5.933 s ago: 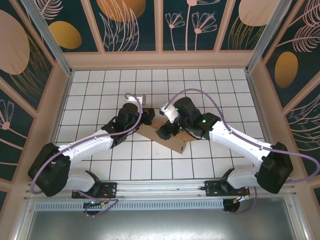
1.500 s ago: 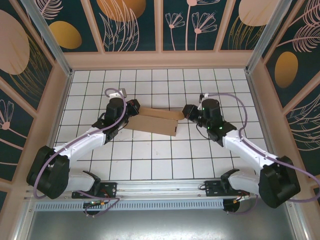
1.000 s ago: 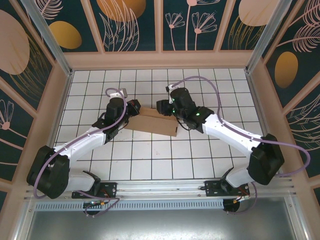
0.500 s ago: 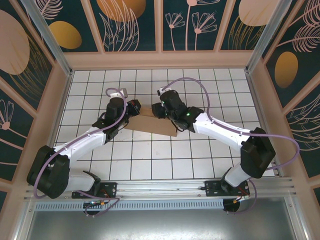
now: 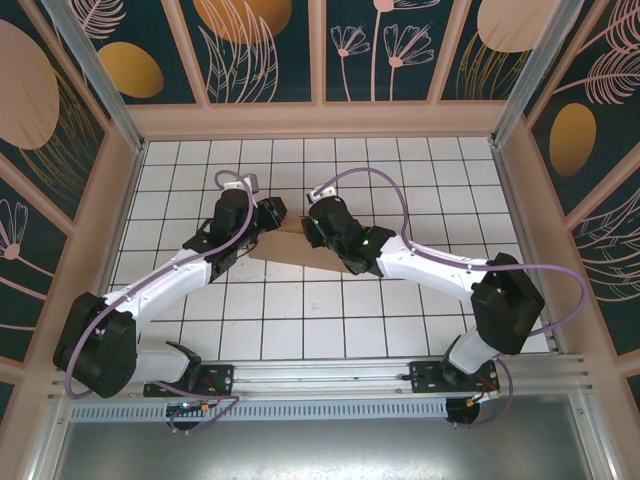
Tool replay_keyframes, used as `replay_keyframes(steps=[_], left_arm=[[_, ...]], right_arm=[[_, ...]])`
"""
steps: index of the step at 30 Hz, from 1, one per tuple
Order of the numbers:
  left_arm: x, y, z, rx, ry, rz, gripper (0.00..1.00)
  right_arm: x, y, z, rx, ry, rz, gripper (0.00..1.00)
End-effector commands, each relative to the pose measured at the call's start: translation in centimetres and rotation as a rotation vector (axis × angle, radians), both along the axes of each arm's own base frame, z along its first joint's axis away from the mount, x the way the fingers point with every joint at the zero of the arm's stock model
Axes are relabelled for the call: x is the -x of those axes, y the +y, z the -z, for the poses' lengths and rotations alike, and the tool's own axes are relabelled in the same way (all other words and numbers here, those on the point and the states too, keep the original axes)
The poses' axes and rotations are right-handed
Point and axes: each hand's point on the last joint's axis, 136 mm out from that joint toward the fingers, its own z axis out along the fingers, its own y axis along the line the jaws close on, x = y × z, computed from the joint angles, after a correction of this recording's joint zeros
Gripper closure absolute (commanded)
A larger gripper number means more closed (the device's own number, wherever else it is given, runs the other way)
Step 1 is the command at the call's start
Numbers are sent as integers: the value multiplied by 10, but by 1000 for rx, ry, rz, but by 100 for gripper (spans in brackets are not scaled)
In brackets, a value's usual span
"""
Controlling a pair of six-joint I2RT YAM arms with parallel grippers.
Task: Fold the paper box
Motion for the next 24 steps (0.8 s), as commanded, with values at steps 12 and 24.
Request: replay_keyframes(steps=[12,24], left_arm=[[-9,93,1,-20,34,-212,72],[-1,103,47,92,148,-266,74]], right_arm=[[13,-7,38,126,26,7,64],[18,0,38,112,35,-14,64]])
